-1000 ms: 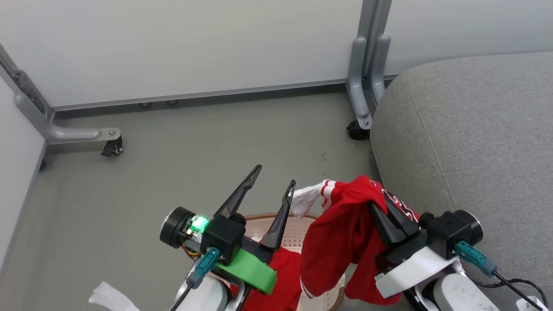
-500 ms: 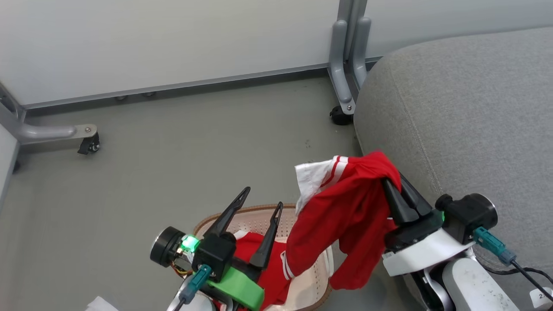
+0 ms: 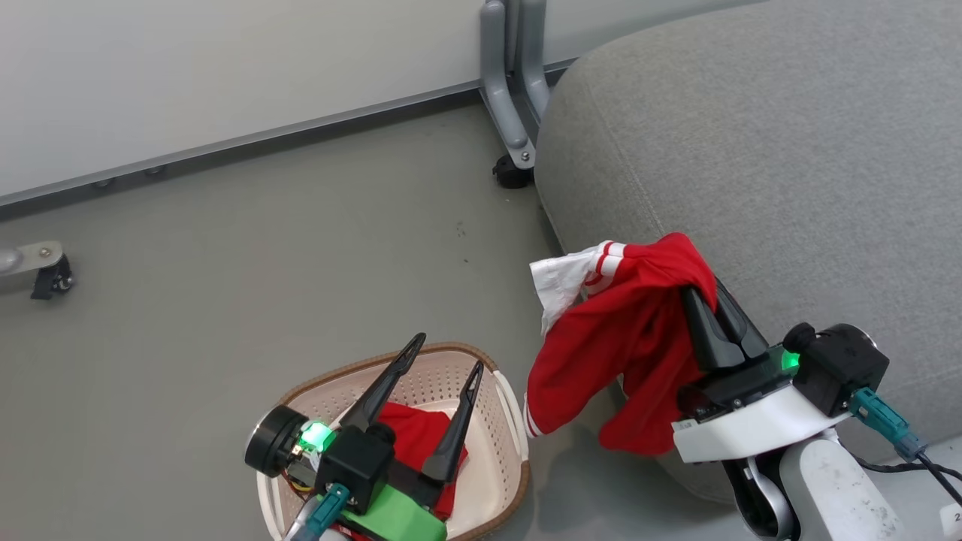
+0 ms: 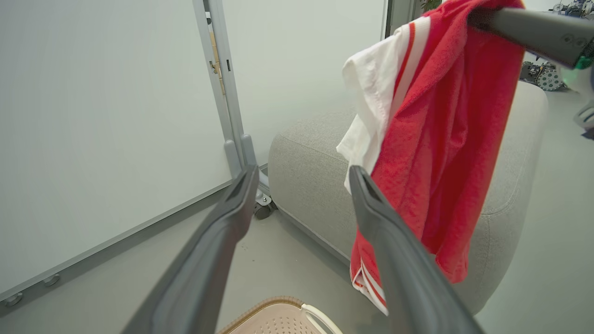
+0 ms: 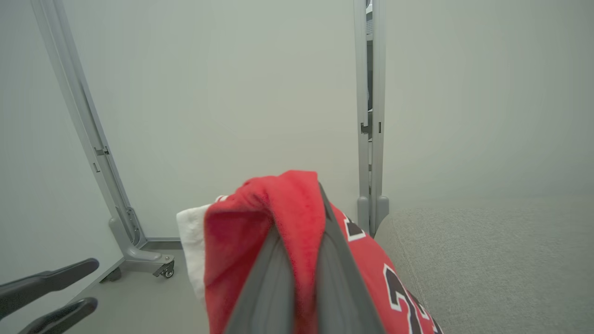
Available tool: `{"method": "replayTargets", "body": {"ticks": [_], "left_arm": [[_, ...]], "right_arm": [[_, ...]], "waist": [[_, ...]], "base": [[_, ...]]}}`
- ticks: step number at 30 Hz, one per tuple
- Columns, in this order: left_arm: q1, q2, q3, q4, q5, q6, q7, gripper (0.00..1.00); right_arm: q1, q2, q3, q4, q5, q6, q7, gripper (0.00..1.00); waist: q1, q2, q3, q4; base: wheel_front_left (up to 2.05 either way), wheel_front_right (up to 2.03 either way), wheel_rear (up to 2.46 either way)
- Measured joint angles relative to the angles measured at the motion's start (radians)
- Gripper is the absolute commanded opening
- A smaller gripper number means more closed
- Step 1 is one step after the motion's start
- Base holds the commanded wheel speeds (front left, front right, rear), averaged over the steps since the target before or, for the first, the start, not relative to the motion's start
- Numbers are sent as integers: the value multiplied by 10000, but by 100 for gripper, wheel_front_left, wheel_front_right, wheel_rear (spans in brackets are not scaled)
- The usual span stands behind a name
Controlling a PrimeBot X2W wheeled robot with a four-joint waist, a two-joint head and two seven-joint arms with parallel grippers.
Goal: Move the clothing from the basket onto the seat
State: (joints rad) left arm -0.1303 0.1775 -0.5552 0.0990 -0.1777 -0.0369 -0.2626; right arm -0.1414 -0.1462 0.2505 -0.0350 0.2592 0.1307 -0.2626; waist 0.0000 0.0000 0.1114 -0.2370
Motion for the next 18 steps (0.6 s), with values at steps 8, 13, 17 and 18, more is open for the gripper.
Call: {"method": "replayTargets", "body": {"ticks": [8,13,17,18], "left_arm": [[122,-6,226,-13,334,-336,0,100],[120,21,460,-17,497,-430,2,100],[115,61,566,-4,573,-529,0,100],[112,65,564,-2,596,-571,0,100]], "right_arm": [[500,201,-330,-251,-52,0,0,0],[817,391,-640,-353,50,0,0,0],[989,431,-746,-372,50,0,0,0],[995,439,-759,-378,50,0,0,0]], "waist": [[0,0,318,-1050],[0,0,571,-1679],[0,0,796,-2066],[0,0,870,-2133]], "base": [[0,0,0],[0,0,0],[0,0,0],[0,0,0]]}}
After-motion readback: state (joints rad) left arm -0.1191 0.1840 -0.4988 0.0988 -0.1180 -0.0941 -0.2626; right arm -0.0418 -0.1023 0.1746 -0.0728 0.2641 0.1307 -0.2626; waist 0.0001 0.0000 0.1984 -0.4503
